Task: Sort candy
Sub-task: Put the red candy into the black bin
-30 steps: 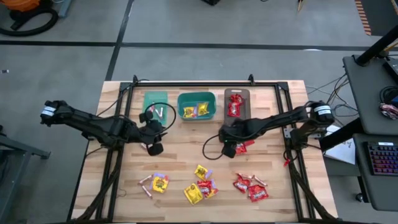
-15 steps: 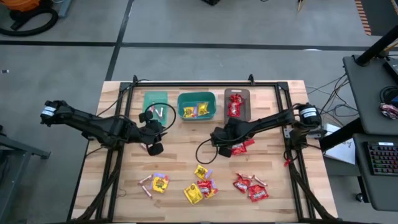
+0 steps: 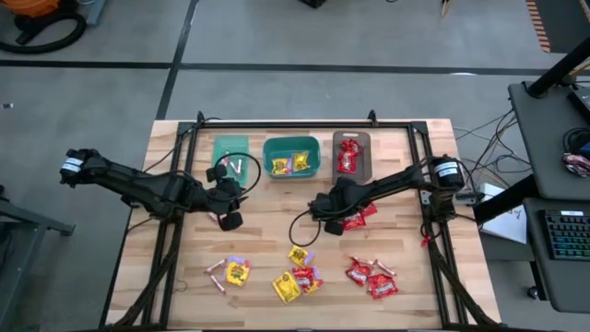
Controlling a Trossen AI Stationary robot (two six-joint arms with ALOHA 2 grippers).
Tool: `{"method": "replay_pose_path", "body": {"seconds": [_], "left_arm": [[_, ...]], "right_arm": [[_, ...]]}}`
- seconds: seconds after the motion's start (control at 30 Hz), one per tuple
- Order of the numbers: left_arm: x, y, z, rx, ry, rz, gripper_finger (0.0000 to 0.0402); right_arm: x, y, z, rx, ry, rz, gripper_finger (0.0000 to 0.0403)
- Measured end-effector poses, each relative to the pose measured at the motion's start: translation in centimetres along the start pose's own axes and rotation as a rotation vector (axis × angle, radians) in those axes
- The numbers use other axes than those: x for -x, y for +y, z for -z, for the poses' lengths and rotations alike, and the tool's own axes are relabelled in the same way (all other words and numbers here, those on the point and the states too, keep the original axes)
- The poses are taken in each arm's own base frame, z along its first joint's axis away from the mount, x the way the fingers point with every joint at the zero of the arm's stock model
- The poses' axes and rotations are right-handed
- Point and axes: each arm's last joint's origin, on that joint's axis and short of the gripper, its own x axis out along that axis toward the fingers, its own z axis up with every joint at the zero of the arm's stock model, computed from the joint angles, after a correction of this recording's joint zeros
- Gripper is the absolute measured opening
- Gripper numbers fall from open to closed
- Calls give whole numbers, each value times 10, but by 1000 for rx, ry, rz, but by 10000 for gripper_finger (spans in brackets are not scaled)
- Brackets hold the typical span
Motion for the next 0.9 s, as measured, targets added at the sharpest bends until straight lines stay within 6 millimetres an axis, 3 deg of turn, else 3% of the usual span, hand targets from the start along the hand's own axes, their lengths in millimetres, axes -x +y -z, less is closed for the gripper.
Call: {"method": "replay_pose_path", "body": {"seconds": [0.3,0.6,0.9], "left_arm": [[0,-1,-3,10,-25,8,95],[-1,-2,-4,8,-46,22,95],[-2,-4,-5,-3,-65,54,95]], "right_arm": [[2,1,-1,42,-25,-14,16],[24,-1,-4,48,-88,-122,8],[64,-11,-9,54,-287,-231,8]]}}
